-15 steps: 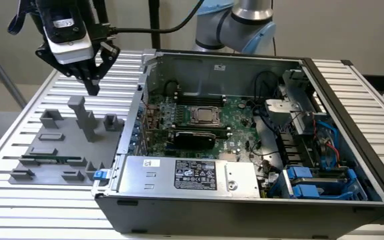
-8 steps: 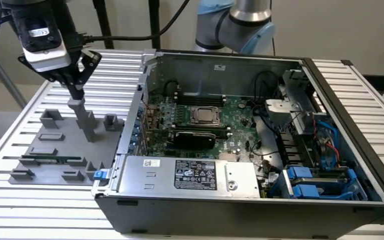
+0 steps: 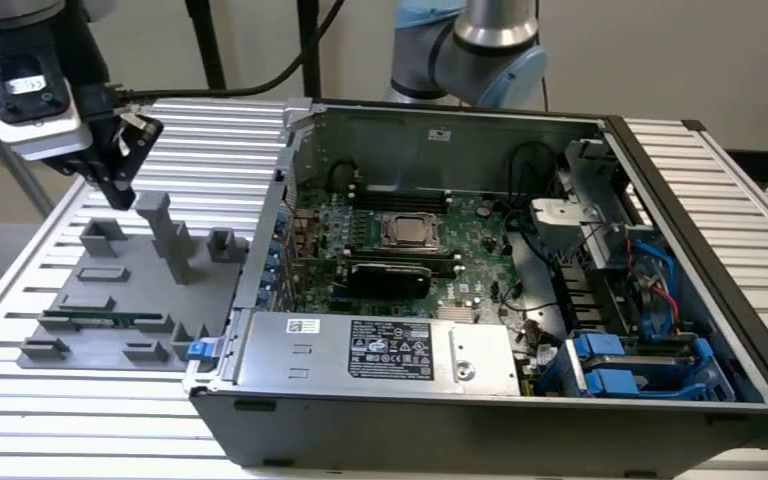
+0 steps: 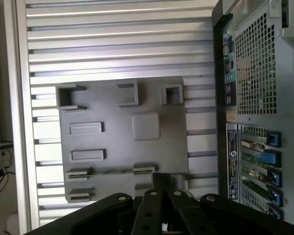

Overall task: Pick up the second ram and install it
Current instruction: 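Reach for the second ram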

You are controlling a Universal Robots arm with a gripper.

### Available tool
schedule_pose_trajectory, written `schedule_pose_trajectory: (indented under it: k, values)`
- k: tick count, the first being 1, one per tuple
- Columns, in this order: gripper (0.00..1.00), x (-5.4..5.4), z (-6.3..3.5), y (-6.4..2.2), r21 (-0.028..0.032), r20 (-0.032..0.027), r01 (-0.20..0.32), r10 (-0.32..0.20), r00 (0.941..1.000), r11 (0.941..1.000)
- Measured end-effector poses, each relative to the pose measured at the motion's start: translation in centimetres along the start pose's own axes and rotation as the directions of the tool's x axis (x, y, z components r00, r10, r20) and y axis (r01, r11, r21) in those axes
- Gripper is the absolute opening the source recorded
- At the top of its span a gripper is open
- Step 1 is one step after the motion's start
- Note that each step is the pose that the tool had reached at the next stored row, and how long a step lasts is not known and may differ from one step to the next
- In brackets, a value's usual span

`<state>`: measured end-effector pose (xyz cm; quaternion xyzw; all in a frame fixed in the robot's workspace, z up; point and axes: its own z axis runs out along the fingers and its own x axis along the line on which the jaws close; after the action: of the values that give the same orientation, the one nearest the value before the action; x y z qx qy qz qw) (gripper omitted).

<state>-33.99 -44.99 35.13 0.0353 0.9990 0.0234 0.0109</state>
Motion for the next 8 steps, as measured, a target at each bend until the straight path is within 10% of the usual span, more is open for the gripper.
schedule_pose_trajectory:
  k: [8]
  values:
    - [0.0,3.7,1.28,-0.35,0.0006,0.0,0.0,0.0,1.0,1.0]
